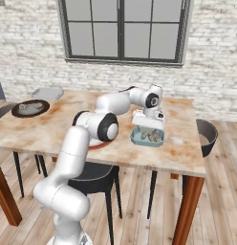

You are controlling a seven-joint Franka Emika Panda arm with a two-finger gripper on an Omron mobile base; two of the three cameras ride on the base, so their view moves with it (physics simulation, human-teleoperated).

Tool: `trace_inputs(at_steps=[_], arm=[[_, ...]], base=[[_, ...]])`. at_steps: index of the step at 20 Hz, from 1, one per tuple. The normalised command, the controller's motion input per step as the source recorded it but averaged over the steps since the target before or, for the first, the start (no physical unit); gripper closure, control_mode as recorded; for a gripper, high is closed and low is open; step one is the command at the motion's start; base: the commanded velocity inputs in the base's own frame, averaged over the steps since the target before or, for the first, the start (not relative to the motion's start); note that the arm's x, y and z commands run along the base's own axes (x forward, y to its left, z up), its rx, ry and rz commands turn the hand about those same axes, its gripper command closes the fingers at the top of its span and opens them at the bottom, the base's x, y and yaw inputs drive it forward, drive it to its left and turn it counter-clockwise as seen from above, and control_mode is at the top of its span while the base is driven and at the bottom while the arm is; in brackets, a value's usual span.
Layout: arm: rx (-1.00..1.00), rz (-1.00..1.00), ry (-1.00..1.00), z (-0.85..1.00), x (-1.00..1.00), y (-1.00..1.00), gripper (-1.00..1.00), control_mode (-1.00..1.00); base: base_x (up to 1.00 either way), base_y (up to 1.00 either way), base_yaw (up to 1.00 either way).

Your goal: Place two dumplings into each of the tupperware containers and then place the containers in the fridge.

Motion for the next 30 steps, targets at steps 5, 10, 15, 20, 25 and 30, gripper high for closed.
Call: trace_inputs(at_steps=[5, 10, 15, 20, 25, 30], arm=[[0.00, 0.00, -0.13, 0.02, -0.34, 0.41, -1.00, -1.00], [0.00, 0.00, -0.16, 0.08, 0.00, 0.34, -1.00, -1.00], [0.00, 0.00, -0.19, -0.09, 0.00, 0.45, -1.00, -1.00], [-0.10, -0.03, -0.06, -0.07, 0.00, 0.21, -1.00, -1.00], [-0.14, -0.03, 0.00, -0.10, 0.05, 0.04, -1.00, -1.00], [-0.06, 0.00, 0.01, -0.13, 0.13, 0.19, -1.00, -1.00]], base=[[0.00, 0.00, 0.00], [0.00, 0.00, 0.00], [0.00, 0.00, 0.00], [0.00, 0.00, 0.00], [0.00, 0.00, 0.00], [0.00, 0.00, 0.00]])
